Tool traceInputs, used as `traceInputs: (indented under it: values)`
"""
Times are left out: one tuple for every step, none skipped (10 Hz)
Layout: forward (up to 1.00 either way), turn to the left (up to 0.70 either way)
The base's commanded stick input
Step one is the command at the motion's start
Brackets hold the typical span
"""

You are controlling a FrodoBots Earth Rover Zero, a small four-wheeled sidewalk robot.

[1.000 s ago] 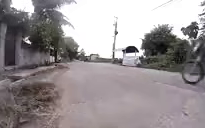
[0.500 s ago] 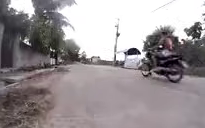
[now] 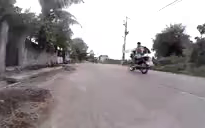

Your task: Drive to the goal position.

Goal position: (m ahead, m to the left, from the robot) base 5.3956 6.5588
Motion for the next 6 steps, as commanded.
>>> traceInputs:
  values:
    - [0.70, 0.00]
    - [0.70, 0.00]
    - [0.70, 0.00]
    - [0.70, 0.00]
    - [0.70, 0.00]
    - [0.70, 0.27]
